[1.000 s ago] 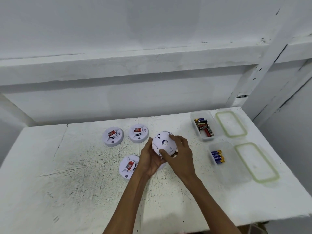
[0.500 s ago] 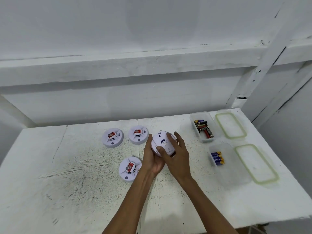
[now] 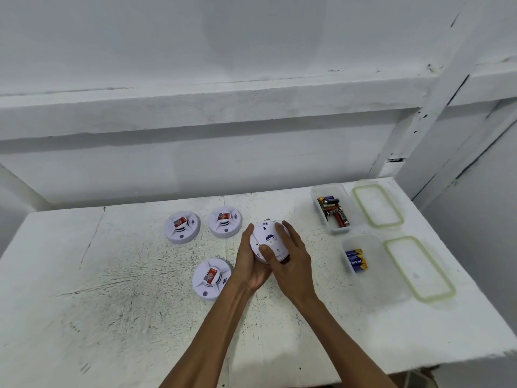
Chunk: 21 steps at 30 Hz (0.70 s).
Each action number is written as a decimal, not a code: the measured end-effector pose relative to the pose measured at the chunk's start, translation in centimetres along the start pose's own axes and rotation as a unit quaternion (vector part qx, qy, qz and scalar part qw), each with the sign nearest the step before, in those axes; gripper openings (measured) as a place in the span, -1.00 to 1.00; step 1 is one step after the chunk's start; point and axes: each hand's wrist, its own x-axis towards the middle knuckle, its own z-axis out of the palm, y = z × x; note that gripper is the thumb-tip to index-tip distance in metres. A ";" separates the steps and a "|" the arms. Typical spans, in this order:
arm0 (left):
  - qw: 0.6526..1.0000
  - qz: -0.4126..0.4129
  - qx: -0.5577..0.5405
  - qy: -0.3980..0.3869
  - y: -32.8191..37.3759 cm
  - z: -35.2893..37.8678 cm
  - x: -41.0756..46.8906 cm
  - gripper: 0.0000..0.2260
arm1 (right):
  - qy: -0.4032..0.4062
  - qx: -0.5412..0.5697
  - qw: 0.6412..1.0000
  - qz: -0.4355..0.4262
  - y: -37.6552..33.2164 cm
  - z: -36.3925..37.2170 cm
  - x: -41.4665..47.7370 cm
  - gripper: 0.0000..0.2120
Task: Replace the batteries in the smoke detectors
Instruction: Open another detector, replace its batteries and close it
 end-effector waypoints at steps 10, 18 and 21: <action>1.000 0.018 -0.006 0.001 0.4 -0.1 -0.1 -0.52 | -0.026 0.001 1.000 -0.013 -0.3 -0.2 0.8 -0.34; 0.999 0.015 -0.028 -0.019 0.0 -0.3 -0.7 -0.58 | -0.045 0.023 0.998 -0.035 0.2 -0.8 0.8 -0.34; 0.999 0.002 -0.029 -0.014 -0.3 -0.6 -0.7 -0.58 | -0.061 0.011 0.997 -0.037 0.4 -1.1 0.7 -0.31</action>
